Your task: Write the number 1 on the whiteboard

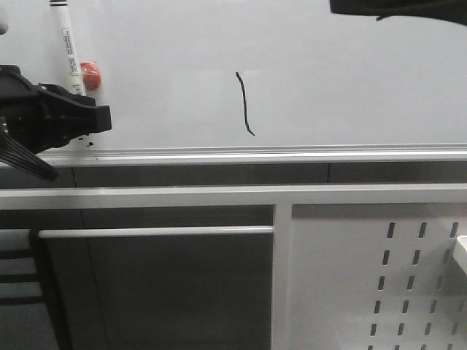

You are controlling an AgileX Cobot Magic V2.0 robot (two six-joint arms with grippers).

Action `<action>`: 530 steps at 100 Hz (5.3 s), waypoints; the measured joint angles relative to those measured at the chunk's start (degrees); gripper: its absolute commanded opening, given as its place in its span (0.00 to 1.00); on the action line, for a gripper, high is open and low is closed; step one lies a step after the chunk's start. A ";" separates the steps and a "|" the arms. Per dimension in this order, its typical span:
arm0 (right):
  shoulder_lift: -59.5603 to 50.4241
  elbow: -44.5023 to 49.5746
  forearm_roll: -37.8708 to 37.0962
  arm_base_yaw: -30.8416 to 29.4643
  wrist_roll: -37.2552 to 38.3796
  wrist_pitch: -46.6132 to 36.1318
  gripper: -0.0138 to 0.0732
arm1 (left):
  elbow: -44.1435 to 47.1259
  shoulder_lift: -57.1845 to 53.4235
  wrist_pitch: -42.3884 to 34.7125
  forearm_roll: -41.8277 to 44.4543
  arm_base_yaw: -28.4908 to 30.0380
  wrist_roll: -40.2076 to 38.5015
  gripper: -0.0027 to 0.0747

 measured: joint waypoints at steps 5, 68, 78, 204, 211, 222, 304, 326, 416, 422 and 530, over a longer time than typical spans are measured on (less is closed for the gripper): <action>0.00 0.00 0.00 0.00 0.00 -0.04 0.10 | 0.00 0.00 0.00 0.00 0.00 0.00 0.01; 0.00 0.00 0.00 0.00 0.00 -0.13 0.10 | 1.93 0.00 -3.71 0.92 0.00 0.00 0.01; 0.00 0.00 0.00 0.00 0.00 -0.13 0.10 | 2.50 0.00 -3.93 0.92 0.00 0.00 0.01; 0.00 0.00 0.13 0.00 0.00 0.05 0.10 | 1.45 0.00 0.25 -10.85 0.00 1.87 0.01; 0.00 0.00 0.13 0.00 0.00 0.14 0.10 | 1.32 0.00 0.35 -10.85 0.00 1.87 0.01; 0.00 0.00 0.13 0.00 0.00 0.14 0.10 | 1.32 0.00 0.46 -10.85 0.00 1.87 0.01; 0.00 0.00 0.25 0.00 0.00 0.26 0.10 | 5.28 0.00 -5.58 -7.59 0.00 1.87 0.44; 0.00 0.00 0.25 0.00 0.00 0.36 0.10 | 11.35 0.00 -6.49 -4.62 0.00 0.59 0.44; 0.00 0.00 0.65 0.00 0.00 1.41 0.10 | 26.98 -24.11 -6.52 10.43 0.00 0.08 0.01; 0.00 0.00 0.73 0.00 0.00 1.57 0.10 | 26.98 -26.37 -6.55 11.24 0.00 0.08 0.01; -21.58 0.02 -1.47 0.00 -13.21 3.95 0.10 | 13.20 -59.50 32.77 4.65 0.00 0.41 0.01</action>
